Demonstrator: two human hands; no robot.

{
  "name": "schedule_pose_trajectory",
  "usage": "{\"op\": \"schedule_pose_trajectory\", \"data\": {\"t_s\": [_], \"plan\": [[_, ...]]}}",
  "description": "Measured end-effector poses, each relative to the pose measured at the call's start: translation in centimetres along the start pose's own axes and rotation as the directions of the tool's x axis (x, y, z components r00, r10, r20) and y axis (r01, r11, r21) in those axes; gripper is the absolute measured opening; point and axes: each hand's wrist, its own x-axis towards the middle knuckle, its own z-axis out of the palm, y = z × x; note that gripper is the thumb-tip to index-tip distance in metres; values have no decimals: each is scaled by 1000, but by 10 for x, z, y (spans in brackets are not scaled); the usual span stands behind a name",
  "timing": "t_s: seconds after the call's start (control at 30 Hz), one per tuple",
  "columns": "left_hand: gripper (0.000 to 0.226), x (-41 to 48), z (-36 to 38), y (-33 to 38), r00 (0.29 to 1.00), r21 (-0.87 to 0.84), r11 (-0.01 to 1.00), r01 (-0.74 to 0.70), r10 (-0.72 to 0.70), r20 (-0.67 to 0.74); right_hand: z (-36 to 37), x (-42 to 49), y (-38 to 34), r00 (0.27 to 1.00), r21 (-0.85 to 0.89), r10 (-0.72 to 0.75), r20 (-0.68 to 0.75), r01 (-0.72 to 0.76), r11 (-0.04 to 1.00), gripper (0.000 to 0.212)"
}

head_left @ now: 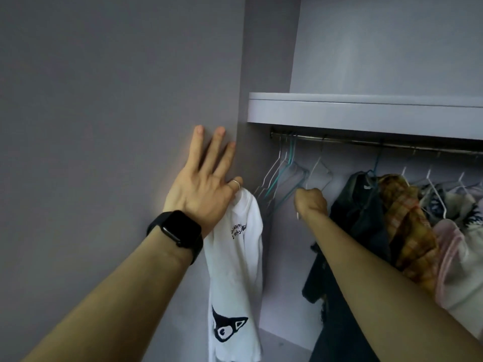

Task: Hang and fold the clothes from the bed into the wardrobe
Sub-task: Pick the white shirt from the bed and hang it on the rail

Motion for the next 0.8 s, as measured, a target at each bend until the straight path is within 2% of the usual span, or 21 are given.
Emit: {"op": "schedule_pose_trajectory", "data": {"t_s": [0.1, 0.17, 0.3, 0.4, 0.47, 0.53, 0.57, 0.6, 0.63, 0.67, 0.77, 0.8], "plan": [[55, -2, -1, 1, 999, -62, 998, 12, -9, 42, -19, 5, -5, 996, -29, -3, -86, 1, 1000, 41], [59, -5, -1, 2, 998, -130, 992, 8, 0, 62, -35, 9, -12, 990, -54, -5, -138, -2, 999, 34], [64, -6, -25, -18, 997, -234, 972, -24, 39, 62, -79, -15, -24, 988, -62, -49, -147, 40, 997, 29], [49, -4, -26, -15, 943, -334, 941, -63, 166, 288, -111, -59, -16, 986, -71, -115, -119, 107, 992, 24], [48, 1, -35, -14, 889, -463, 887, 1, 211, 407, -138, -97, -6, 986, -115, -154, -67, 146, 983, 18], [46, -6, -45, -4, 894, -659, 739, 136, 195, 404, -160, -143, 7, 984, -143, -179, 19, 180, 973, 14], [44, -13, -54, 3, 882, -771, 593, 231, 207, 424, -171, -169, 14, 985, -135, -169, 45, 173, 976, 13], [40, -20, -65, 10, 859, -855, 392, 339, 242, 451, -179, -191, 21, 984, -108, -171, 54, 176, 978, 13], [34, -37, -78, 22, 834, -880, 208, 426, 286, 471, -192, -223, 31, 986, -60, -161, 50, 164, 985, 14], [29, -45, -84, 30, 841, -884, 88, 459, 276, 465, -199, -243, 35, 984, 4, -177, 35, 177, 984, 14], [17, -76, -107, 58, 796, -813, -153, 562, 368, 481, -227, -304, 52, 993, 126, -110, 50, 103, 987, 15], [21, -83, -111, 66, 774, -760, -243, 603, 408, 484, -235, -319, 57, 995, 154, -88, 51, 79, 985, 14]]}}
